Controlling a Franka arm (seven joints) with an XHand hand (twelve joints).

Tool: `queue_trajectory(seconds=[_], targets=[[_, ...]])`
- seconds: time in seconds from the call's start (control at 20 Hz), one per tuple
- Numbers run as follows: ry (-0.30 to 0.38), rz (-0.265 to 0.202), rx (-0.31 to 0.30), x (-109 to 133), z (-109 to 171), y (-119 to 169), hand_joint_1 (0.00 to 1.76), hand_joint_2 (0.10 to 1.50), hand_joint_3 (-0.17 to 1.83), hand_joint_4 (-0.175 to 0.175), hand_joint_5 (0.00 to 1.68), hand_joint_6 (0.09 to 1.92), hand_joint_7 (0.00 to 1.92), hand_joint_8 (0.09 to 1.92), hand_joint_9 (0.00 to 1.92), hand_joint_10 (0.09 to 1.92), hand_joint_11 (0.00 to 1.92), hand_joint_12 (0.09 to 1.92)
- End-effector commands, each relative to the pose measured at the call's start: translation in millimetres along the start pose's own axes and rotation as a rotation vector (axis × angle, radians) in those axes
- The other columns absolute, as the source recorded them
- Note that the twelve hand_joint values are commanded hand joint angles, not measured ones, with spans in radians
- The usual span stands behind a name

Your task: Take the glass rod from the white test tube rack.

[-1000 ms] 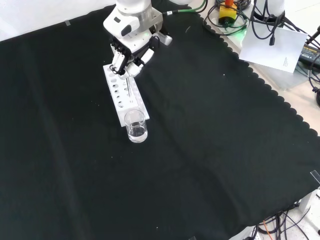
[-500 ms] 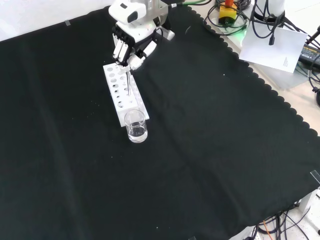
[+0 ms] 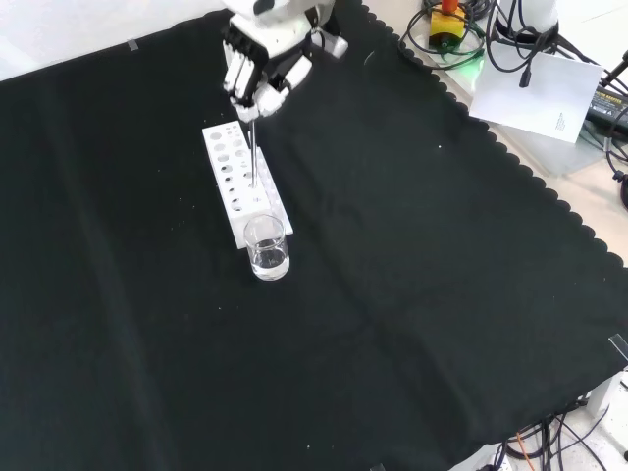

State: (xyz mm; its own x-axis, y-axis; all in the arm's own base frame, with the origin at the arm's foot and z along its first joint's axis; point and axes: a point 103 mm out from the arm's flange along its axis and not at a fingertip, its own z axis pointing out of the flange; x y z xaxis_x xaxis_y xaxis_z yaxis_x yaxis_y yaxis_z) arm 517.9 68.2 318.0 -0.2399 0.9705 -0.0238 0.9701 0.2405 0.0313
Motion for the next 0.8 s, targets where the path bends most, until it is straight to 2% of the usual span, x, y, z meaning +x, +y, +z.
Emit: queue_trajectory(seconds=[0.05, 0.3, 0.8], targets=[[0.009, 0.001, -0.021, 5.5, -52.7, -19.1, 1.29, 1.18, -0.17, -0.175, 1.08, 0.57, 1.01, 1.3, 1.52, 1.15, 1.59, 0.91], [0.007, -0.004, -0.026, 11.0, -62.1, -21.7, 1.29, 1.18, -0.17, -0.175, 1.08, 0.57, 1.01, 1.29, 1.52, 1.15, 1.59, 0.91], [0.017, -0.034, -0.03, 24.4, -60.9, -20.6, 1.29, 1.18, -0.17, -0.175, 1.08, 0.56, 1.01, 1.29, 1.52, 1.15, 1.6, 0.91]])
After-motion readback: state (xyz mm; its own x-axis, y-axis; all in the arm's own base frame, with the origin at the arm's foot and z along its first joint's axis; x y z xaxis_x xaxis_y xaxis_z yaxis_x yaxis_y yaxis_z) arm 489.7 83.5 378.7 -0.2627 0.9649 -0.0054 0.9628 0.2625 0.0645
